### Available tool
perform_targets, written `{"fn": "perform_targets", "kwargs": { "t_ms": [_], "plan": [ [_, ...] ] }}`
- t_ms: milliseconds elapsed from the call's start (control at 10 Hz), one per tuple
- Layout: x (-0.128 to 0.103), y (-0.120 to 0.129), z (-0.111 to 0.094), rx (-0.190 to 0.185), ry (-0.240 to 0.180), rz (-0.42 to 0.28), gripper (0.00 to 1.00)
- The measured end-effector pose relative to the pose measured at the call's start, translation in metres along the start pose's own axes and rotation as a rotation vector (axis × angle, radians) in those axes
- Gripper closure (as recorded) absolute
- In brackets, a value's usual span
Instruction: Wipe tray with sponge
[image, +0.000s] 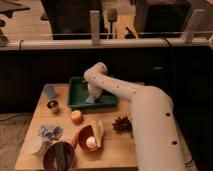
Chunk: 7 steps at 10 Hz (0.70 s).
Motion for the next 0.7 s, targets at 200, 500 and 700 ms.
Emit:
{"fn": "perform_targets", "kwargs": {
  "t_ms": [200,500,700],
  "plan": [
    [0.0,-0.024,0.006,0.027,-0.016,-0.029,1.0],
    [-0.009,-0.064,0.018,0.046,-0.051,-0.091,1.0],
    [-0.017,-0.083,0.022,0.059,-0.074,-0.14,1.0]
  ]
}}
